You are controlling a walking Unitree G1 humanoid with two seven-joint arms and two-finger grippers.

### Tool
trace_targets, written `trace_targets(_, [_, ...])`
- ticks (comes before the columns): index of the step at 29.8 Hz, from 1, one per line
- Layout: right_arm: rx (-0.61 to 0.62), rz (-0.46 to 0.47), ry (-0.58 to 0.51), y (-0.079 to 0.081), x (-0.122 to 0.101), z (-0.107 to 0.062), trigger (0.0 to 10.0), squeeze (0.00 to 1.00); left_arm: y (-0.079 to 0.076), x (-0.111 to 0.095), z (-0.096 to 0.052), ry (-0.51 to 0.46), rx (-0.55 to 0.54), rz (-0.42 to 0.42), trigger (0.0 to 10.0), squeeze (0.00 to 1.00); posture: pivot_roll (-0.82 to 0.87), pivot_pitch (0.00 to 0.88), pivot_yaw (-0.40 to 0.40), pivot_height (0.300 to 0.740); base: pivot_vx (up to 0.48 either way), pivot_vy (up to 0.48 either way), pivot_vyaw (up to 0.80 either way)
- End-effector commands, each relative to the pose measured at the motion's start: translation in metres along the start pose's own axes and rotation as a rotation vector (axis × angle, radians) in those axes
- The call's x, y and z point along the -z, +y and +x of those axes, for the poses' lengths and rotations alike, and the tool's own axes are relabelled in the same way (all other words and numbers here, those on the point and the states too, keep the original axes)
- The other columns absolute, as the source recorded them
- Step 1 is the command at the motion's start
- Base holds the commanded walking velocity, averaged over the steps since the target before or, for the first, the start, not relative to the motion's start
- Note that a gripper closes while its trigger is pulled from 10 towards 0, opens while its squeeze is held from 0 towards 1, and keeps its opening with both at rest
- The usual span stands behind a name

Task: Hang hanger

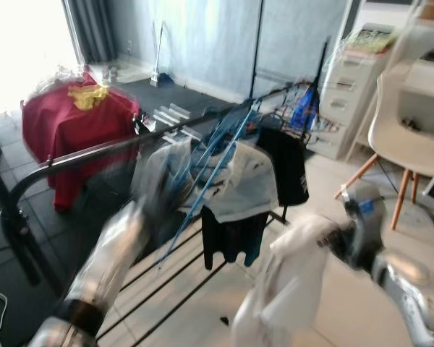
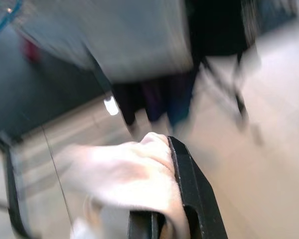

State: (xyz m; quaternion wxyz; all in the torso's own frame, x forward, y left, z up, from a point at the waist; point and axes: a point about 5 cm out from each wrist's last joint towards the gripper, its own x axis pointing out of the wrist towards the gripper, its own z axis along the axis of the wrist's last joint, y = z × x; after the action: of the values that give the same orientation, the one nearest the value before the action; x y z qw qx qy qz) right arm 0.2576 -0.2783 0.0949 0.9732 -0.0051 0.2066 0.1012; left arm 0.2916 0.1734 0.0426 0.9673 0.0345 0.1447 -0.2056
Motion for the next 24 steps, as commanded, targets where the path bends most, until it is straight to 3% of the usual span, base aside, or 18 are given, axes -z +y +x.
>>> trace_targets(1, [-0.025, -0.038, -0.107, 0.007, -0.025, 0.006, 10.0, 0.0, -0.005, -0.04, 0.014, -0.137, 0.035, 0.074, 10.0, 0.0, -0.1, 0.0, 0.0, 0.74, 0.0, 0.0, 0.0])
trace_targets(7, [-0.025, -0.033, -0.107, 0.006, -0.024, 0.006, 10.0, 0.0, -0.005, -0.042, 0.014, -0.139, 0.034, 0.083, 10.0, 0.0, -0.09, 0.0, 0.0, 0.74, 0.0, 0.0, 0.0])
trace_targets(12, [-0.017, -0.024, -0.084, 0.005, -0.01, 0.009, 10.0, 0.0, -0.001, -0.028, 0.013, -0.081, 0.006, 0.157, 10.0, 0.0, -0.09, 0.0, 0.0, 0.74, 0.0, 0.0, 0.0])
trace_targets(14, [0.0, -0.01, -0.032, 0.004, 0.009, 0.012, 10.0, 0.0, 0.003, -0.007, 0.01, 0.044, -0.011, 0.226, 10.0, 0.0, -0.1, 0.0, 0.0, 0.74, 0.0, 0.0, 0.0])
trace_targets(15, [0.0, -0.01, -0.032, 0.004, 0.009, 0.012, 10.0, 0.0, 0.003, -0.007, 0.01, 0.044, -0.011, 0.226, 10.0, 0.0, -0.1, 0.0, 0.0, 0.74, 0.0, 0.0, 0.0])
trace_targets(19, [0.13, 0.109, 0.121, -0.003, 0.074, 0.007, 10.0, 0.0, 0.009, 0.046, -0.007, 0.353, -0.056, 0.327, 10.0, 0.0, -0.08, 0.0, 0.0, 0.74, 0.0, 0.0, 0.0])
trace_targets(21, [0.151, 0.13, 0.134, -0.003, 0.083, 0.005, 10.0, 0.0, 0.008, 0.052, -0.01, 0.391, -0.062, 0.336, 10.0, 0.0, -0.08, 0.0, 0.0, 0.74, 0.0, 0.0, 0.0])
trace_targets(22, [0.171, 0.167, 0.125, 0.0, 0.091, 0.002, 10.0, 0.0, 0.005, 0.059, -0.014, 0.409, -0.062, 0.338, 10.0, 0.0, -0.08, 0.061, -0.025, 0.74, 0.0, 0.0, 0.0])
trace_targets(24, [0.197, 0.238, 0.108, 0.005, 0.104, -0.002, 10.0, 0.0, 0.0, 0.071, -0.02, 0.419, -0.07, 0.309, 10.0, 0.0, -0.08, 0.064, -0.023, 0.74, 0.0, 0.0, 0.0])
